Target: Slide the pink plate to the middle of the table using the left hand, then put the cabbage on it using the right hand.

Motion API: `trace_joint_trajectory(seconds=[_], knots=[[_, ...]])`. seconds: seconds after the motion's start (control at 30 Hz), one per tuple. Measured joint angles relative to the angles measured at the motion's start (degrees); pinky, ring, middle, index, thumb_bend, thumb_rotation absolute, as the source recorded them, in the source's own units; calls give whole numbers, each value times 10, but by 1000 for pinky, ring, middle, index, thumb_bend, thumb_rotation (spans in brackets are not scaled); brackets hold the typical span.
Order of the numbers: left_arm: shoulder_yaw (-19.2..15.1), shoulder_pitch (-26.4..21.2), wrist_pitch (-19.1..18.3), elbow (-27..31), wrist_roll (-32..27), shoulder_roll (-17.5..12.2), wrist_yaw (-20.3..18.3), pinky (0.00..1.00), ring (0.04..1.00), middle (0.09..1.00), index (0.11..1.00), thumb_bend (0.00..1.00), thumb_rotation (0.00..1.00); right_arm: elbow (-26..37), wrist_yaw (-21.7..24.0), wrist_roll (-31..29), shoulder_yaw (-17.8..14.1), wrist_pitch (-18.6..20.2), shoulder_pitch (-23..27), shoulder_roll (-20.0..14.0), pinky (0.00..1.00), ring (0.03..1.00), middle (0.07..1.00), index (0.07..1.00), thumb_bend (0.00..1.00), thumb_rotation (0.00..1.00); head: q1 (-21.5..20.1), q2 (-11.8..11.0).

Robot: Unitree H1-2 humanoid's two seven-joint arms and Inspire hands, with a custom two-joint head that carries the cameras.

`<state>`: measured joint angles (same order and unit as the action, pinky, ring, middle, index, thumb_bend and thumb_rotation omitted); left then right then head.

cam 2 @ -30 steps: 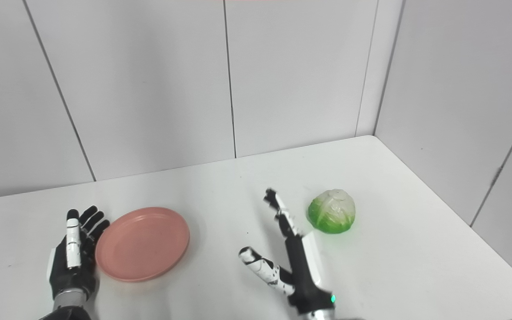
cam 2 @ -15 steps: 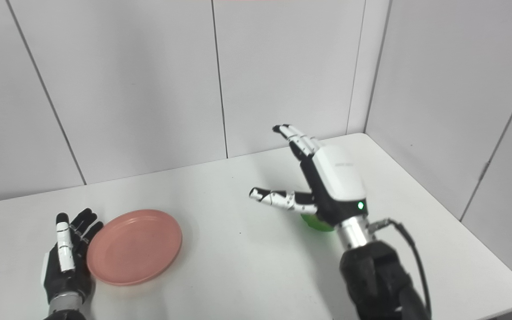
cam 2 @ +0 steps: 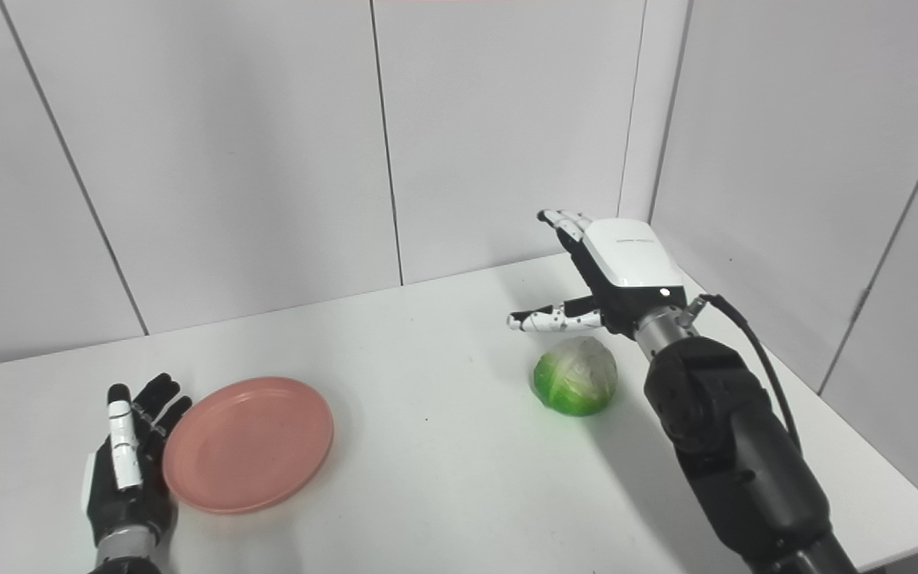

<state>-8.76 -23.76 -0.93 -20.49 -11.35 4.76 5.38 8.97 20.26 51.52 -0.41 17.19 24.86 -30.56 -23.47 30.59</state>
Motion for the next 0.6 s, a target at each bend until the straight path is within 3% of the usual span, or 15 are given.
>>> trace_joint_trajectory(seconds=[0.17, 0.33, 0.6], knots=[[2, 0, -2, 0, 0, -1, 0, 876, 805, 831, 722, 675, 937, -30, 63, 22, 39, 37, 21, -14, 550, 836, 924, 900, 1000, 545, 1, 4], [4, 0, -3, 1, 0, -2, -1, 881, 813, 837, 718, 667, 949, -48, 123, 26, 62, 69, 28, -22, 609, 860, 931, 899, 1000, 487, 1, 8], [4, 0, -5, 1, 1, -4, -1, 871, 806, 833, 710, 672, 940, -69, 156, 26, 81, 85, 28, -29, 598, 844, 921, 891, 1000, 505, 2, 9]])
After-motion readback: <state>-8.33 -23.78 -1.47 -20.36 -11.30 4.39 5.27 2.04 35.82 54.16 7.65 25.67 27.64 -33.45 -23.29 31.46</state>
